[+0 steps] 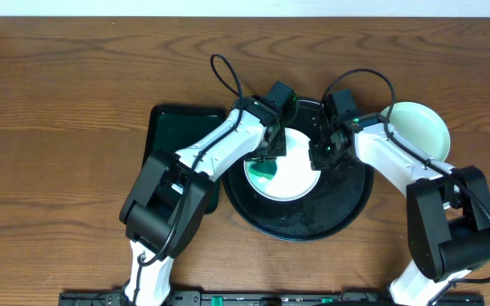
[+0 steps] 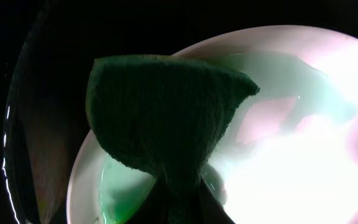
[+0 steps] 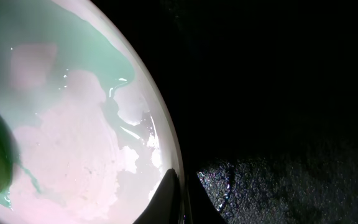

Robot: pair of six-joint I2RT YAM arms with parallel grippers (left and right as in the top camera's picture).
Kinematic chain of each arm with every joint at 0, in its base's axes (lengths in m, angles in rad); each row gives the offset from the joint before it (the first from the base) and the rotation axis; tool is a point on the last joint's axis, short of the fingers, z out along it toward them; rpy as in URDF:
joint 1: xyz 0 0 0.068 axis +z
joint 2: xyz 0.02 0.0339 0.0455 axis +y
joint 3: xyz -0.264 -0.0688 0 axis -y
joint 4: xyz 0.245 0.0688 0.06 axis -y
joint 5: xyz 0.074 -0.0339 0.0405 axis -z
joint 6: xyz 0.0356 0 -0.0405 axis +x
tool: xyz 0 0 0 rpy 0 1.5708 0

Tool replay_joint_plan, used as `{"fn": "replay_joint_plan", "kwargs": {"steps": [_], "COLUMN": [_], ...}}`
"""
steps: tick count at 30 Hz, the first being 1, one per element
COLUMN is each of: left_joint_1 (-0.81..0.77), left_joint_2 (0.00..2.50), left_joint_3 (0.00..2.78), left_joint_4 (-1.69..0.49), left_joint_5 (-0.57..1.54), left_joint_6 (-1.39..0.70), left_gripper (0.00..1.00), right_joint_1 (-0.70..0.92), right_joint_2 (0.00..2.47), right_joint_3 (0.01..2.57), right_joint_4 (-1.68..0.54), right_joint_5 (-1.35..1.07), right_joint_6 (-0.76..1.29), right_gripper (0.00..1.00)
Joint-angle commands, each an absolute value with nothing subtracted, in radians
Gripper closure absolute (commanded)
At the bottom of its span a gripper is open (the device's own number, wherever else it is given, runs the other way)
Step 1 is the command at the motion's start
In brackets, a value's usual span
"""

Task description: Clean dirty plates on tray and stack at the side

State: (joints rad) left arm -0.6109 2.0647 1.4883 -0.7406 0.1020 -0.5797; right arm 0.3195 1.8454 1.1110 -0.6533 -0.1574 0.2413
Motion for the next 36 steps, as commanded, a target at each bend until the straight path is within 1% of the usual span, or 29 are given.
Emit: {"fn": "replay_joint_plan", "kwargs": {"steps": [1,13,16,22,31,36], "left_joint_1": [-0.608,-0.608,-0.608,-0.611,-0.623,-0.605], "left_joint_2": [2.105,2.105,2.105,2.105,2.096,2.003], "left_joint_3": [1.487,1.487,1.487,1.472,1.466,1.467], "left_joint_4": [-0.742,-0.742,-0.742,-0.738,-0.702,-0.649], "left_joint_5": [0.093,0.093,0.093,0.098,0.294,0.332], "left_joint_6": [-0.581,-0.580,-0.581,-0.591,-0.581,-0.582], "left_gripper": [0.90,0.90,0.92,0.92,0.92,0.93], "right_joint_1": [0.336,0.336,0.336,0.336,0.336,0.336], "right_joint_2": [1.844,1.844,1.844,1.844,1.844,1.844], "right_joint_3": [1.102,1.088,1.088,1.088,1.088,1.088], "right_joint_4": [-0.636,-0.616,-0.616,-0.616,-0.616,-0.616], "right_joint_5": [-0.161,-0.161,-0.161,-0.161,-0.161,-0.162], "right_joint_6": [0.230,0.230,0.230,0.230,0.230,0.230], "right_gripper": [0.99,0.99,0.99,0.99,0.99,0.99]}}
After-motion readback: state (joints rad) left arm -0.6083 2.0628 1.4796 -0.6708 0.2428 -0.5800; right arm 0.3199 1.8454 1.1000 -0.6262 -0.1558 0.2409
